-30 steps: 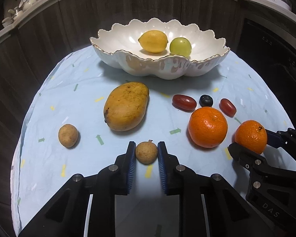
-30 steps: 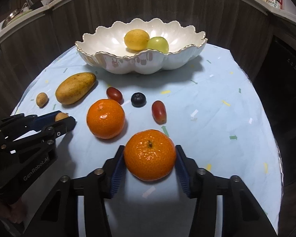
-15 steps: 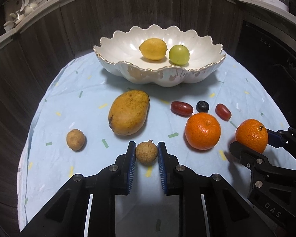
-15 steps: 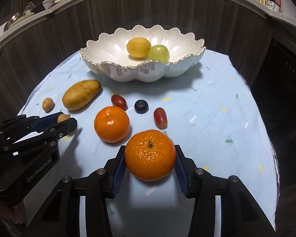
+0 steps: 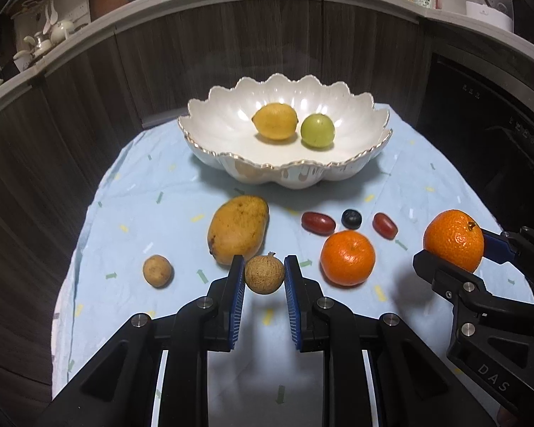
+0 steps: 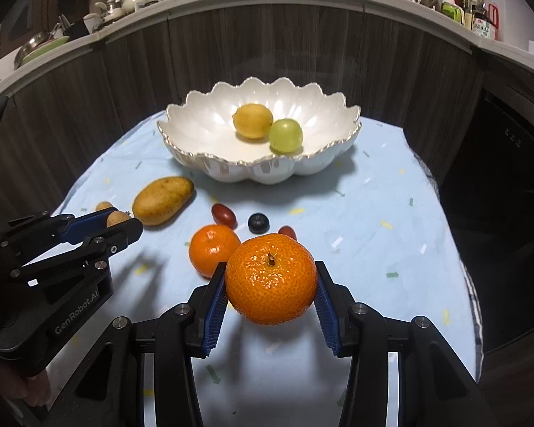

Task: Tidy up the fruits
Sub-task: 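Lift the longan and mandarin and carry both toward the white bowl, then open both grippers to drop the longan and mandarin into the bowl, then withdraw both open tools from the bowl toward the remaining fruits, then grasp a longan with the left gripper while the right grasps a mandarin, then lift the longan and mandarin and carry both over the white bowl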

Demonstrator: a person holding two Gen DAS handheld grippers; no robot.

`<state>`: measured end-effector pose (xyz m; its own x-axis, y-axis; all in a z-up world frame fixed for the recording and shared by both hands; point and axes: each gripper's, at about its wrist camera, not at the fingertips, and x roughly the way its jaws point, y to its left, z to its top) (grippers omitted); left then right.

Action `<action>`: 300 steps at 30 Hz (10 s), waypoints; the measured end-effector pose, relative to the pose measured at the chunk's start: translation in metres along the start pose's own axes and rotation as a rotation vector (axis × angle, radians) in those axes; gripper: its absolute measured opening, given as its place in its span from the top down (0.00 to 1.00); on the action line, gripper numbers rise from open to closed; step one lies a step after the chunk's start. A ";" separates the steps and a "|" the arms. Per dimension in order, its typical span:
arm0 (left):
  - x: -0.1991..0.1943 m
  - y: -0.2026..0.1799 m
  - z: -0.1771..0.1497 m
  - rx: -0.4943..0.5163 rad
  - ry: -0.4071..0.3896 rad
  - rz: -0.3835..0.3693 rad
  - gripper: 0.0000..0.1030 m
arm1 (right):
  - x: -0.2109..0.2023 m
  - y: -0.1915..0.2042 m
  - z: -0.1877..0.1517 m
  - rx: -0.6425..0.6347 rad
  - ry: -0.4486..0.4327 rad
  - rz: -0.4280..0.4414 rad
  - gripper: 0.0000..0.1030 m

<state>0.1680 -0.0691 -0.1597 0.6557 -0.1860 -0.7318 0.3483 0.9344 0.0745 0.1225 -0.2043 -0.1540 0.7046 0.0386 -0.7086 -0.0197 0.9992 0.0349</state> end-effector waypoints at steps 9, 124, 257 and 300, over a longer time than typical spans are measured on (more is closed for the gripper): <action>-0.017 0.002 0.014 -0.004 -0.035 0.014 0.78 | -0.017 -0.001 0.014 -0.001 -0.054 -0.004 0.55; 0.005 0.036 0.114 -0.070 -0.076 0.073 0.25 | 0.012 -0.023 0.110 0.041 -0.139 -0.051 0.23; 0.065 0.087 -0.012 -0.061 0.076 0.074 0.75 | 0.086 0.046 0.001 0.073 0.070 -0.009 0.56; -0.012 0.057 0.038 -0.050 -0.025 0.068 0.76 | 0.007 0.024 0.049 0.078 -0.075 0.024 0.58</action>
<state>0.2055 -0.0250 -0.1213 0.6933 -0.1284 -0.7091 0.2691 0.9590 0.0895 0.1622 -0.1805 -0.1237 0.7559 0.0584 -0.6521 0.0160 0.9941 0.1076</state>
